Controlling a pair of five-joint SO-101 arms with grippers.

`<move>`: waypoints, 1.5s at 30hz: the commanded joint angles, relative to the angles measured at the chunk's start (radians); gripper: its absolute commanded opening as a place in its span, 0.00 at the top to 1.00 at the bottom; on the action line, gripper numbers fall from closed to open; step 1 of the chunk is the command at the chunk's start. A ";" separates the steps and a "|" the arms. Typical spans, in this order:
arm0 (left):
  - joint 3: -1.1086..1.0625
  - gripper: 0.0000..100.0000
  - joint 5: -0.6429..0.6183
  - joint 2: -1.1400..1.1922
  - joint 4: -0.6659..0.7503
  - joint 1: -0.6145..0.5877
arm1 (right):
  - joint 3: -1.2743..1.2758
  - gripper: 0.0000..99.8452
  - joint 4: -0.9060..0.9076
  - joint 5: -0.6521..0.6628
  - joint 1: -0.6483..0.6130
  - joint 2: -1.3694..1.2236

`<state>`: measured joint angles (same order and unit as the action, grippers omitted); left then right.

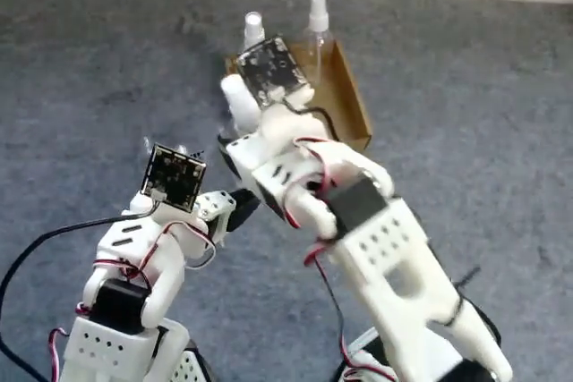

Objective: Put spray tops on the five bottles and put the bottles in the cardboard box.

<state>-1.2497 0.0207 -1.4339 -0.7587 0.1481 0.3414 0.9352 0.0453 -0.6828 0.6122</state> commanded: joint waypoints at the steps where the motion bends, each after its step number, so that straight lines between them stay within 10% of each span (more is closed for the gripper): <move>1: 0.007 0.72 0.011 0.008 0.025 -0.028 | -0.047 1.00 0.027 0.041 0.025 0.108; 15: -0.024 0.72 0.012 -0.001 0.031 -0.027 | -0.056 1.00 -0.193 0.130 0.463 -0.064; 45: -0.035 0.72 0.014 -0.001 0.031 -0.027 | -0.252 1.00 -0.710 0.075 0.456 -0.829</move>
<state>-1.2881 0.0253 -1.4277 -0.7587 0.1281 0.1864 0.2555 0.1297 -0.2240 -0.2163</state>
